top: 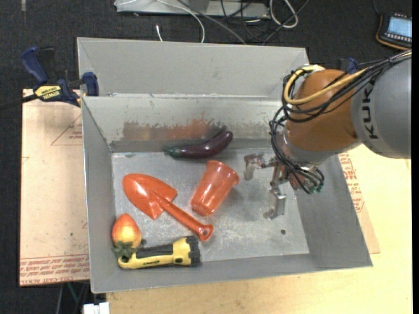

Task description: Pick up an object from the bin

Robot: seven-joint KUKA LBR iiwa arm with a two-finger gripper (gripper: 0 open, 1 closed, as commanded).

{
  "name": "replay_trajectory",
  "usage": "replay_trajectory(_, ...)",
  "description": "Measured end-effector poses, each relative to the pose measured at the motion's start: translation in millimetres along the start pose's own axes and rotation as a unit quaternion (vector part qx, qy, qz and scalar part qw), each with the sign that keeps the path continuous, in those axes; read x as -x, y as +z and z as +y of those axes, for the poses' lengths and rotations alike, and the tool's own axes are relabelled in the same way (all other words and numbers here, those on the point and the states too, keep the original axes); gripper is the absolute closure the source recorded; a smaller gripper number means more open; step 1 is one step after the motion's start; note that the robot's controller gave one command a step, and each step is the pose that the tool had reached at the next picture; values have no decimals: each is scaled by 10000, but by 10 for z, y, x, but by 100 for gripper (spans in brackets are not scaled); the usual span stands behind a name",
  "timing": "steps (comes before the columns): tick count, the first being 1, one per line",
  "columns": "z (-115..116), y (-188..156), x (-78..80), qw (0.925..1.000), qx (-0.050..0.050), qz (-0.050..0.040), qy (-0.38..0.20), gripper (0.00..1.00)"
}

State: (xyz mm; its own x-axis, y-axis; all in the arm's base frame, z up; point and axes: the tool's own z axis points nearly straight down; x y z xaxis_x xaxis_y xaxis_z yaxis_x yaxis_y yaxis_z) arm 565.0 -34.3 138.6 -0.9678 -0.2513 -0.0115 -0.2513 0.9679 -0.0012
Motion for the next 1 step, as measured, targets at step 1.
replay_trajectory(1, -5, 87, 297, 9933, -13, -27, 1152, 0)
